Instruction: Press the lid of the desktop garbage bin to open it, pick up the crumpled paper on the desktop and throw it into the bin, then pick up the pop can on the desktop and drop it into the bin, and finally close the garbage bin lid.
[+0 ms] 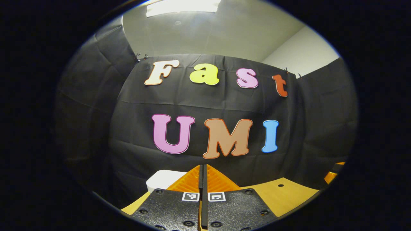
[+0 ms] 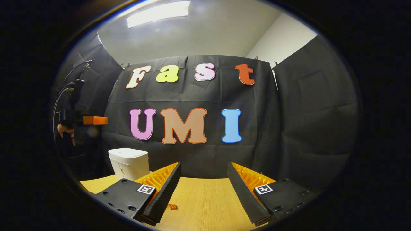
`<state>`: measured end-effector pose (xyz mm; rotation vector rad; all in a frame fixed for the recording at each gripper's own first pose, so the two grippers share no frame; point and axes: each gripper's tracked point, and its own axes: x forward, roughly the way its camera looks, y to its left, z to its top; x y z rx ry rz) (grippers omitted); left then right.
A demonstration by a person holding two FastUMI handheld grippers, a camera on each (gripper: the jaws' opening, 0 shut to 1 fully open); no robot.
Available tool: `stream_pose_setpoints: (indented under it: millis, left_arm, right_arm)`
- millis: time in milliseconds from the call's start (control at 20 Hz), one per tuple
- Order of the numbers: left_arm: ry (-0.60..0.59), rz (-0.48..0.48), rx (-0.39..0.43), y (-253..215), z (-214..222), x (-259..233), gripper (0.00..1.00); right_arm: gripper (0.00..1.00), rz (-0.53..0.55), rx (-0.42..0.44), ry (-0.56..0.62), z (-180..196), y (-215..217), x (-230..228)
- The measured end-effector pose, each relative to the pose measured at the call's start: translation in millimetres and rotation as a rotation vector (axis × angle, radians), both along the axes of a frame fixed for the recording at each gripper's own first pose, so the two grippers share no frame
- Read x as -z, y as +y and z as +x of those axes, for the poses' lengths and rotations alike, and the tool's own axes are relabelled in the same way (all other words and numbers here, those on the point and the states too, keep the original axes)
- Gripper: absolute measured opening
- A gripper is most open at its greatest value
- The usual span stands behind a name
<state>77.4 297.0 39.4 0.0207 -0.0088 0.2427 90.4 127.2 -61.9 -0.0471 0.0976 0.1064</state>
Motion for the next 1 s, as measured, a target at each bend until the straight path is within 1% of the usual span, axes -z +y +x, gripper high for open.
stream_pose_setpoints:
  millis: [50, 250, 550, 900, 950, 1000]
  left_arm:
    - [0.01, 0.0, -0.006, 14, 8, 3, 0.0]
    - [0.097, -0.016, 0.016, 48, 37, 39, 0.0]
    - [0.191, -0.056, 0.01, 89, 68, 98, 0.0]
    - [0.283, -0.16, -0.01, 108, 74, 162, 0.0]
    - [0.306, -0.179, -0.005, 106, 73, 172, 0.0]
    - [0.363, -0.2, -0.004, 104, 65, 190, 0.0]
  right_arm:
    - [0.96, -0.004, 0.013, 0.003, 1, 2, 1]
    - [0.96, -0.019, 0.06, 0.013, 3, 12, 7]
    - [0.96, -0.056, 0.096, 0.039, 5, 32, 19]
    - [0.96, -0.083, 0.118, 0.068, 9, 41, 27]
    - [0.96, -0.084, 0.118, 0.07, 10, 42, 28]
    - [0.96, -0.086, 0.117, 0.073, 10, 44, 29]
